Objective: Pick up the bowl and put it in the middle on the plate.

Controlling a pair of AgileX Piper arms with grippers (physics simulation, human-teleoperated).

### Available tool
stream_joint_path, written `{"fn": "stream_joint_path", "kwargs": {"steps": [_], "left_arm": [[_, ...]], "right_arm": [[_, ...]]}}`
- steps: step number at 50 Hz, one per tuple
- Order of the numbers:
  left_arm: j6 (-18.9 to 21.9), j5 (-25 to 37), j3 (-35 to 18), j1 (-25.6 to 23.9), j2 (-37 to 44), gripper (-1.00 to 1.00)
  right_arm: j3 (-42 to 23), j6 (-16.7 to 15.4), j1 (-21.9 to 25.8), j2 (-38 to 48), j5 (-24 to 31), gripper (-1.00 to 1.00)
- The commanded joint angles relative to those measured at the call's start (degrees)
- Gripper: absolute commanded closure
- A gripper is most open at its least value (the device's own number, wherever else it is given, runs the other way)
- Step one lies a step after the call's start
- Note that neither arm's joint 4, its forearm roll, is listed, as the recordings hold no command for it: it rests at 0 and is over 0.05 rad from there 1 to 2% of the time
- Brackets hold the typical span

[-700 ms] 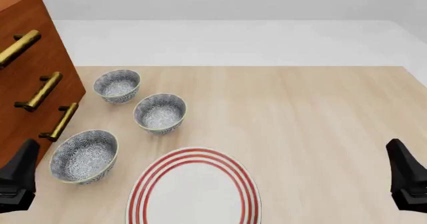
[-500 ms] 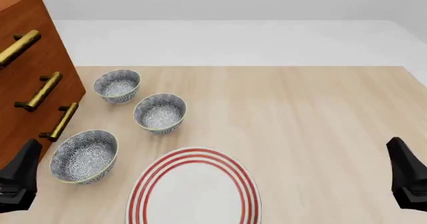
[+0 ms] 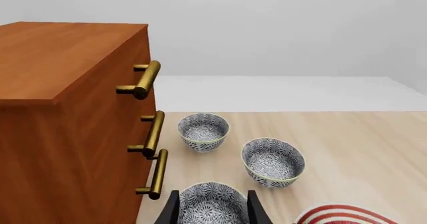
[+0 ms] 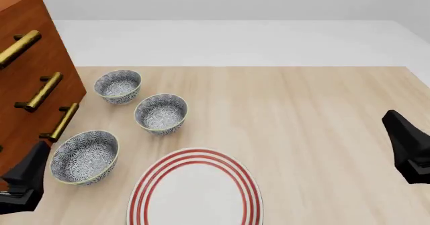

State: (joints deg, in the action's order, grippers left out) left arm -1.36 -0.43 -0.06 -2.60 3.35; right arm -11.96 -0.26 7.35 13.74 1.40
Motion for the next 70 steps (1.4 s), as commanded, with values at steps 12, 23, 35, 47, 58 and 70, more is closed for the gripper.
{"fn": "stream_joint_path", "kwargs": {"steps": [12, 23, 35, 47, 58, 70], "left_arm": [[-0.38, -0.36, 0.04, -1.1, 1.56, -1.0], [-0.48, -0.74, 0.06, -0.91, 2.33, -1.0], [-0.66, -0.91, 0.06, -0.7, 2.68, -1.0], [-0.6, -0.71, 0.06, -0.97, 2.5, -1.0], [-0.61, -0.85, 0.06, -1.13, 2.8, -1.0], [-0.78, -1.26, 0.05, -1.33, 3.47, -1.0]], "right_arm": [[-13.25, -0.34, 12.85, 19.54, -2.94, -1.0], [-17.5, -2.6, 19.37, 31.91, -7.14, -1.0], [-23.04, -2.04, 22.82, 44.14, -10.7, -1.0], [-27.88, -0.24, 24.96, 53.25, -12.24, -1.0], [-29.67, 0.43, 26.38, 62.61, -15.31, -1.0], [-34.3, 2.75, 27.71, 68.67, -14.57, -1.0]]}}
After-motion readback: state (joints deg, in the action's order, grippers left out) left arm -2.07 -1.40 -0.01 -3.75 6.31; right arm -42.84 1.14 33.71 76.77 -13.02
